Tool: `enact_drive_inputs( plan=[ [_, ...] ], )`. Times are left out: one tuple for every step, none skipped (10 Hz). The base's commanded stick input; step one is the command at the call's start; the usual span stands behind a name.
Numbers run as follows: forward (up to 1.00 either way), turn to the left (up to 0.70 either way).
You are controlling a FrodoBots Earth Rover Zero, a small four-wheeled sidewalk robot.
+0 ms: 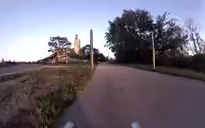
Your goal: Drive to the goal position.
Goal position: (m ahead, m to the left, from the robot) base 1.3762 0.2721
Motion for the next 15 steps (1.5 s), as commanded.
enact_drive_inputs(
  plan=[
    [1.00,0.00],
    [1.00,0.00],
    [1.00,0.00],
    [1.00,0.00],
    [1.00,0.00],
    [1.00,0.00],
    [1.00,0.00],
    [1.00,0.00],
    [1.00,0.00],
    [1.00,0.00],
    [1.00,0.00],
    [1.00,0.00],
    [1.00,0.00],
    [1.00,0.00],
    [1.00,0.00]
  ],
)
